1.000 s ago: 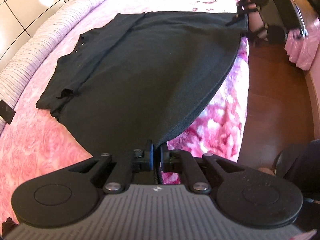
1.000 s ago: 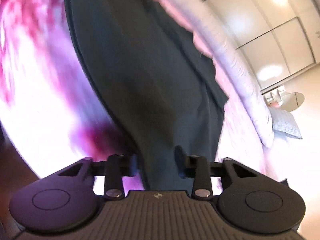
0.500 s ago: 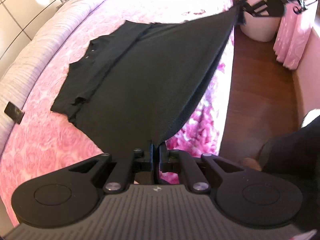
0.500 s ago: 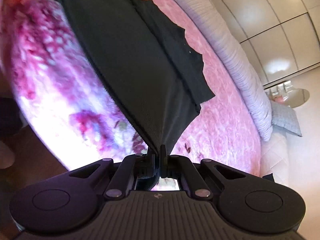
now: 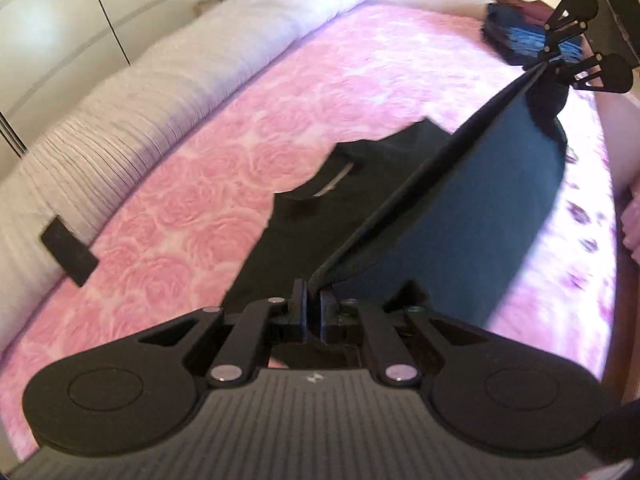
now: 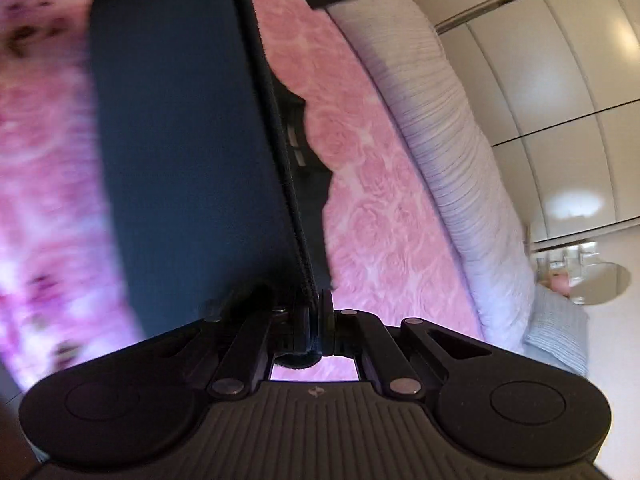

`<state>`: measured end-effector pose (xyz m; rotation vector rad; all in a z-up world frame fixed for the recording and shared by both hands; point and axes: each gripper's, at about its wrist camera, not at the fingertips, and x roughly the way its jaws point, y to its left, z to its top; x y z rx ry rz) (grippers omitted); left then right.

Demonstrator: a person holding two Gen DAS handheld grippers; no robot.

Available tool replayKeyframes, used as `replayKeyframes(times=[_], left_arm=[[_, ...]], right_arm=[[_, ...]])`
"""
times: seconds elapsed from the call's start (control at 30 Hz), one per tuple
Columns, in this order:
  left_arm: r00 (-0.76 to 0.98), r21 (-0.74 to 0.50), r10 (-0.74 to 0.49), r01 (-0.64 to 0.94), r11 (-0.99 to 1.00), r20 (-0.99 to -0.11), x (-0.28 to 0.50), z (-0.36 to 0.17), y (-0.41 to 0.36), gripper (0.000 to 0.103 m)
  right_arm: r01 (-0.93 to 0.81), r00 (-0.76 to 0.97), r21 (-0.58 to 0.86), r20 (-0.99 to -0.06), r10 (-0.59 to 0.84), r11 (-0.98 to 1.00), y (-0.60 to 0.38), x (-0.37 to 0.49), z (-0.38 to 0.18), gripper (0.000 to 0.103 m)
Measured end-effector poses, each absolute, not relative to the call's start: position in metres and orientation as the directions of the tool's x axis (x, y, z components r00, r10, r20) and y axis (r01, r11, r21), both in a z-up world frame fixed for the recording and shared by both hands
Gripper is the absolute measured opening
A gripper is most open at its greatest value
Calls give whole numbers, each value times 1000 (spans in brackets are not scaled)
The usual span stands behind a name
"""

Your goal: Fold clothes

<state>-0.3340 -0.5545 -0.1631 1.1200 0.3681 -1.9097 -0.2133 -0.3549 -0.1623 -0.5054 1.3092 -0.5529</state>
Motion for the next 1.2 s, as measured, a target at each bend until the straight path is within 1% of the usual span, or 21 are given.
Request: replayKeyframes(times=[0.13, 0.17, 0.2, 0.23, 0.27, 0.3, 0.33, 0.4, 0.43, 0.53, 0.63, 0.7, 0.8, 0.87, 0.97, 1.0, 1.03, 1.07, 1.13, 1.17, 1.2], left_arm=[[-189, 114, -483, 840, -530, -855, -322, -237, -651, 9], [-165, 104, -474, 865, -491, -865, -313, -256, -668, 16], [-142, 95, -464, 888, -450, -875, -305, -276, -685, 17], [-120, 83, -453, 911, -405, -884, -296, -294, -701, 17], [-109, 57, -447, 938, -343, -888, -285, -303, -708, 17], [-119, 17, -454, 959, -284, -883, -274, -307, -709, 17], [-135, -20, -465, 969, -245, -875, -265, -308, -705, 18], [-146, -70, -473, 982, -174, -869, -250, -307, -689, 26], [-149, -94, -473, 986, -139, -868, -246, -308, -681, 27], [-167, -160, -474, 986, -55, -865, -240, -309, -659, 27], [-192, -213, -478, 977, -11, -857, -248, -311, -647, 27], [-184, -170, -465, 983, -72, -866, -273, -314, -648, 30], [-152, -95, -450, 985, -146, -880, -307, -319, -652, 38], [-68, 9, -443, 985, -170, -894, -325, -326, -654, 42], [72, 169, -426, 966, -195, -902, -342, -339, -656, 39], [90, 187, -424, 963, -193, -901, -343, -341, -656, 27], [104, 199, -423, 962, -187, -900, -344, -342, -657, 20], [106, 191, -422, 968, -165, -901, -341, -341, -658, 6], [85, 141, -423, 985, -103, -902, -330, -332, -657, 3], [63, 102, -428, 993, -68, -901, -322, -325, -656, 2], [24, 47, -447, 998, -40, -894, -313, -314, -654, 2]], right_arm=[[259, 170, -547, -785, -595, 796, -411, -203, -190, 0], [305, 173, -522, -792, -585, 797, -423, -202, -197, 8], [351, 177, -495, -799, -575, 795, -435, -201, -204, 42], [396, 181, -466, -805, -565, 791, -447, -200, -210, 57], [439, 186, -437, -811, -555, 785, -459, -199, -217, 65], [481, 191, -406, -816, -545, 777, -471, -198, -224, 60], [522, 197, -374, -822, -535, 766, -483, -196, -231, 60], [600, 210, -307, -831, -516, 739, -507, -194, -245, 59], [636, 217, -273, -834, -507, 722, -519, -193, -252, 59], [743, 243, -157, -843, -480, 650, -549, -195, -268, 59], [853, 267, -27, -836, -479, 522, -546, -226, -262, 59], [889, 284, 46, -836, -469, 456, -548, -242, -262, 60], [844, 337, 68, -839, -428, 532, -546, -240, -271, 60], [755, 368, 21, -841, -397, 655, -538, -223, -279, 58], [610, 378, -84, -844, -382, 788, -528, -195, -296, 57], [559, 379, -118, -844, -379, 821, -524, -185, -302, 57], [505, 379, -151, -845, -376, 850, -521, -176, -309, 57], [454, 375, -186, -847, -376, 872, -518, -168, -316, 55], [438, 353, -218, -850, -390, 872, -520, -164, -325, 23], [478, 346, -212, -846, -405, 852, -525, -170, -323, 0], [552, 343, -189, -836, -428, 812, -534, -181, -314, 0]])
